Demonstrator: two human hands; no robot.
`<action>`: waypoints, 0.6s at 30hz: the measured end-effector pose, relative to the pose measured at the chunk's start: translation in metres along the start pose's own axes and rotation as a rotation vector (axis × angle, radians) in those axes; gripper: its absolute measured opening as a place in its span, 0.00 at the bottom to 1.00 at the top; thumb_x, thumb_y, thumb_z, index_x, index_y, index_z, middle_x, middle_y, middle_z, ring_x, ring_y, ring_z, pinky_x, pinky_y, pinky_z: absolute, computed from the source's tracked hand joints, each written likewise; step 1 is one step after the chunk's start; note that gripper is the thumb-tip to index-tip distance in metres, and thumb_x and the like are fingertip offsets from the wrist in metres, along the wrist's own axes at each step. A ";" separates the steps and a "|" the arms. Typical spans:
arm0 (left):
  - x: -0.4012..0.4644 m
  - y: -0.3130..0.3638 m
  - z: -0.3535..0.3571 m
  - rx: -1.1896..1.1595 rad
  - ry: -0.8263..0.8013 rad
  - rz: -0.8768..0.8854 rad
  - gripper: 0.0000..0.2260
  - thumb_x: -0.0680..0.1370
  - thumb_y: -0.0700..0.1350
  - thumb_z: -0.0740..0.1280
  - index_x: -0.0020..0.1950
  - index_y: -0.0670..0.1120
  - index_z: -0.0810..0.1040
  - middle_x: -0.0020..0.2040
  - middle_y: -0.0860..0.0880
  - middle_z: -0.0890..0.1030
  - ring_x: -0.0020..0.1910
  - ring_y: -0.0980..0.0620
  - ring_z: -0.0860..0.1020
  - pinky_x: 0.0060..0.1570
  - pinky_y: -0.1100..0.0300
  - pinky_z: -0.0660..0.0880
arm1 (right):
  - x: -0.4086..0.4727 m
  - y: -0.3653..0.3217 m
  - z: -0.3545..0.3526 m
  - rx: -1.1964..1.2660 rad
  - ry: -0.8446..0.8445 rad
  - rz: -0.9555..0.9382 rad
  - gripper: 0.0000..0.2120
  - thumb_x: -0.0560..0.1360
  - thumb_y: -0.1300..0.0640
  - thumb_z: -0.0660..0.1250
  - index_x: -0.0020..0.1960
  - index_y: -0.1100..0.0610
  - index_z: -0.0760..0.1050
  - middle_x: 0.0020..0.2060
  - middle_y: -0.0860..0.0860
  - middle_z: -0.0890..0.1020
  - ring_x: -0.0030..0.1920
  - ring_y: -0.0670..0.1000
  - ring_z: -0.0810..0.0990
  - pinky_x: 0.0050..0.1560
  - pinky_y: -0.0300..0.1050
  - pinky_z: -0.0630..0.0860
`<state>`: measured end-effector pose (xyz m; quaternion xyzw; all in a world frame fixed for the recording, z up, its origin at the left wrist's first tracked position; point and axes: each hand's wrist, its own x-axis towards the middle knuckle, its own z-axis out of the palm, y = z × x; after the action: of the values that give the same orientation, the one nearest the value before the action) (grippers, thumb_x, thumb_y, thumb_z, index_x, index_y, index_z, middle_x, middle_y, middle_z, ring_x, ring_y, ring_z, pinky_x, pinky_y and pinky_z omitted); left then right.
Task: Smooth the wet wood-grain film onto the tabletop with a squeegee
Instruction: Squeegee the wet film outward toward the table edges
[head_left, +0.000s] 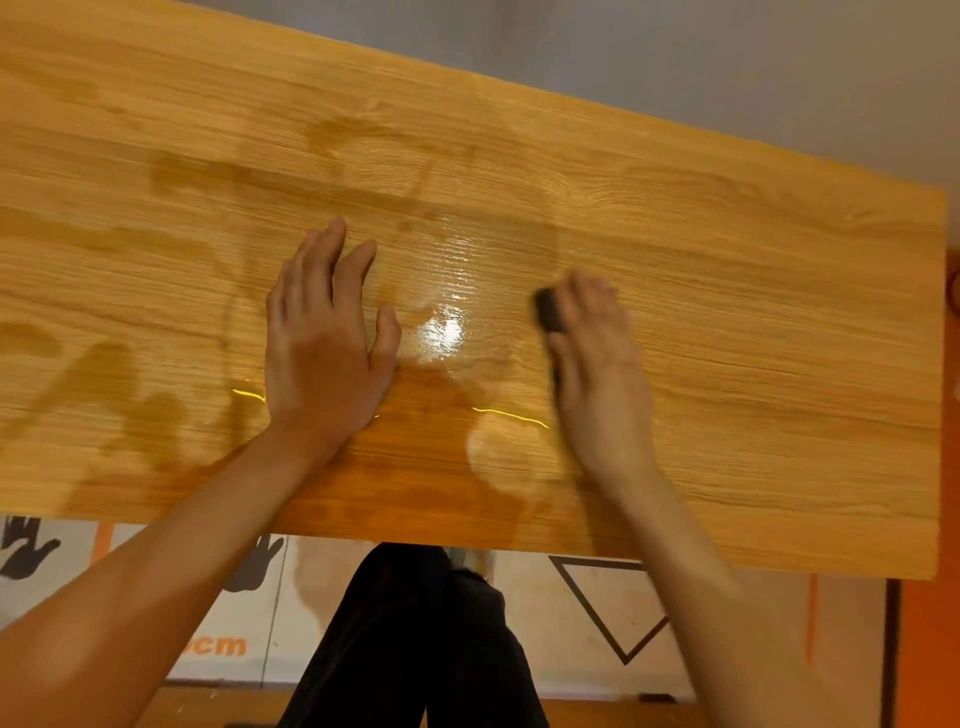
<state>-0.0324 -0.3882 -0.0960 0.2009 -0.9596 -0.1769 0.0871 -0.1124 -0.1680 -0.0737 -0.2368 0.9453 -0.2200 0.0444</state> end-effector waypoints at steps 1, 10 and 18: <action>0.000 0.000 0.000 0.011 0.009 0.002 0.22 0.82 0.48 0.59 0.75 0.41 0.68 0.78 0.41 0.65 0.79 0.40 0.62 0.76 0.45 0.59 | -0.004 0.022 -0.012 0.011 0.044 0.130 0.20 0.82 0.60 0.57 0.74 0.59 0.65 0.75 0.57 0.64 0.77 0.56 0.59 0.78 0.54 0.52; 0.001 0.000 0.001 -0.010 0.016 -0.003 0.21 0.83 0.48 0.59 0.75 0.42 0.68 0.78 0.42 0.65 0.78 0.40 0.63 0.74 0.42 0.60 | -0.009 -0.069 0.039 -0.093 0.105 0.166 0.25 0.78 0.54 0.58 0.74 0.57 0.62 0.75 0.57 0.63 0.76 0.59 0.59 0.77 0.56 0.50; -0.001 -0.003 0.001 -0.049 0.017 0.009 0.22 0.83 0.49 0.60 0.75 0.44 0.66 0.78 0.43 0.64 0.78 0.43 0.61 0.74 0.48 0.57 | -0.001 0.004 0.004 0.043 0.029 0.205 0.22 0.83 0.58 0.56 0.76 0.50 0.61 0.77 0.51 0.59 0.78 0.53 0.52 0.78 0.57 0.48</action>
<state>-0.0307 -0.3898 -0.0985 0.1961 -0.9550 -0.1982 0.1011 -0.1120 -0.1663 -0.0794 -0.1347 0.9601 -0.2381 0.0578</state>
